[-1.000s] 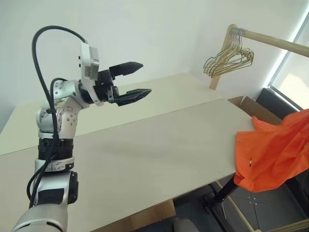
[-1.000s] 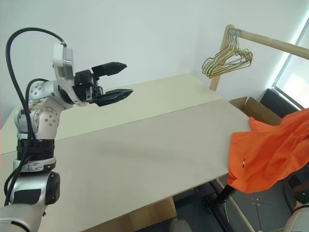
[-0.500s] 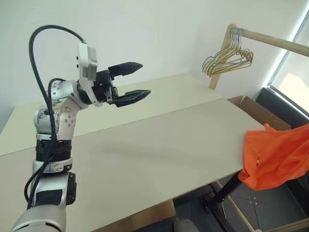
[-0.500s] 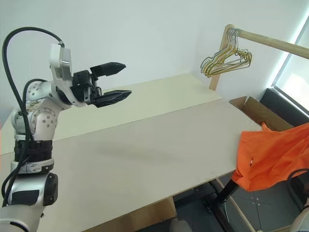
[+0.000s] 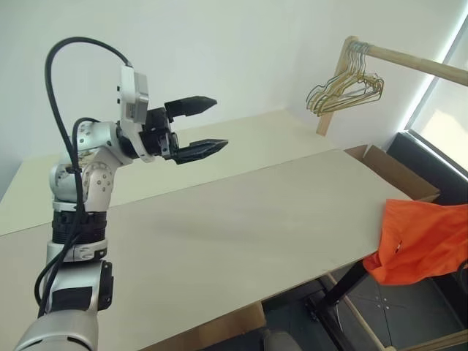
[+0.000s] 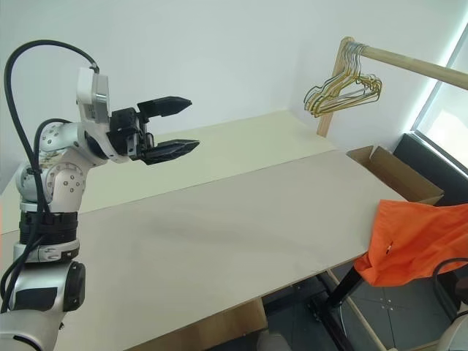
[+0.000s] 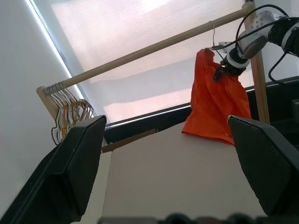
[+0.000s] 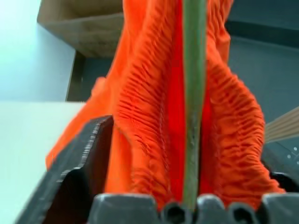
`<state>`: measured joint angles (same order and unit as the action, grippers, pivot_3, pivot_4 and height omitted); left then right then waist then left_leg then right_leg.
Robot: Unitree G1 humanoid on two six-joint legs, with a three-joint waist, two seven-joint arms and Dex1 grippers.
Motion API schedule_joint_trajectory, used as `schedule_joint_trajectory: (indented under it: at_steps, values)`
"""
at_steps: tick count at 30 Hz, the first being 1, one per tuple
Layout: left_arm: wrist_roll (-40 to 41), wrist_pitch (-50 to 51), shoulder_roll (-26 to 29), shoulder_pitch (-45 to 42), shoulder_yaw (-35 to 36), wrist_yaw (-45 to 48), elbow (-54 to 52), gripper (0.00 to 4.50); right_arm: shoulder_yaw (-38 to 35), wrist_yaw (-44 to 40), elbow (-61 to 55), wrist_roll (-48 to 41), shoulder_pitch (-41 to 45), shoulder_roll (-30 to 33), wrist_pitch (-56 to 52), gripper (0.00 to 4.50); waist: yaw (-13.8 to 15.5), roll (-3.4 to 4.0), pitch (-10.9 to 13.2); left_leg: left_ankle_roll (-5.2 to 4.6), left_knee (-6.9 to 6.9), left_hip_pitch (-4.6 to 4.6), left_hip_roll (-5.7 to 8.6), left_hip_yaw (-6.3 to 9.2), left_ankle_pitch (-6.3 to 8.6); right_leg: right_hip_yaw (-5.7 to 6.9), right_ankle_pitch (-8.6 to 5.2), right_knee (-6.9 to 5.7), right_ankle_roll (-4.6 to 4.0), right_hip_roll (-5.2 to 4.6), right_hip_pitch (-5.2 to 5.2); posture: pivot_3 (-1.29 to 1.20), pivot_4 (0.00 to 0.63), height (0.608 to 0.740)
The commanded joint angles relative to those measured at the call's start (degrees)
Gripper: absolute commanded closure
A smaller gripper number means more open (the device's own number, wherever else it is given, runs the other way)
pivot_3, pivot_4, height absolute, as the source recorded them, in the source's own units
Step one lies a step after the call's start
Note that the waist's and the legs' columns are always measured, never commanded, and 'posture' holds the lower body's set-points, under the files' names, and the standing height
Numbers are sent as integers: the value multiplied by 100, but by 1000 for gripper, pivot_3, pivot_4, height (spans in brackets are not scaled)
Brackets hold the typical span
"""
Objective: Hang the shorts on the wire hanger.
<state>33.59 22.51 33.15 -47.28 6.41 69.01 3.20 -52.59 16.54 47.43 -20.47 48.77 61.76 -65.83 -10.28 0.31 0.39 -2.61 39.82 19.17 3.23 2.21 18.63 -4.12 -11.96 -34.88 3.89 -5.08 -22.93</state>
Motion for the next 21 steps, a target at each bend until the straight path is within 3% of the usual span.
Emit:
schedule_joint_trajectory:
  at_steps: [1,9,19,21]
  values:
    - [21,-79,70,-168,40,4,-27,0,12,68,-470,47,-99,-43,368,34,-2,0,0,0,0,0,0,0,0,0,0,0,0,0,0,-177,0,740]
    - [33,-79,73,-153,25,25,-37,0,448,606,-2210,638,-659,-589,1378,34,-6,11,-6,-1,1,-5,0,-7,1,-12,1,-7,2,-2,-2,-182,0,740]
    - [44,-61,86,-156,20,45,-36,0,1221,593,-4296,1422,-1408,-1184,2930,34,-11,14,-8,-1,3,-12,-1,-6,1,-15,2,-11,5,-3,-9,-186,0,740]
    - [22,-18,110,-129,16,-10,-65,0,1468,530,-4984,1650,-1579,-1297,3649,34,-9,15,-8,-1,2,-15,-1,-5,0,-15,3,-12,4,-4,-11,-177,0,740]
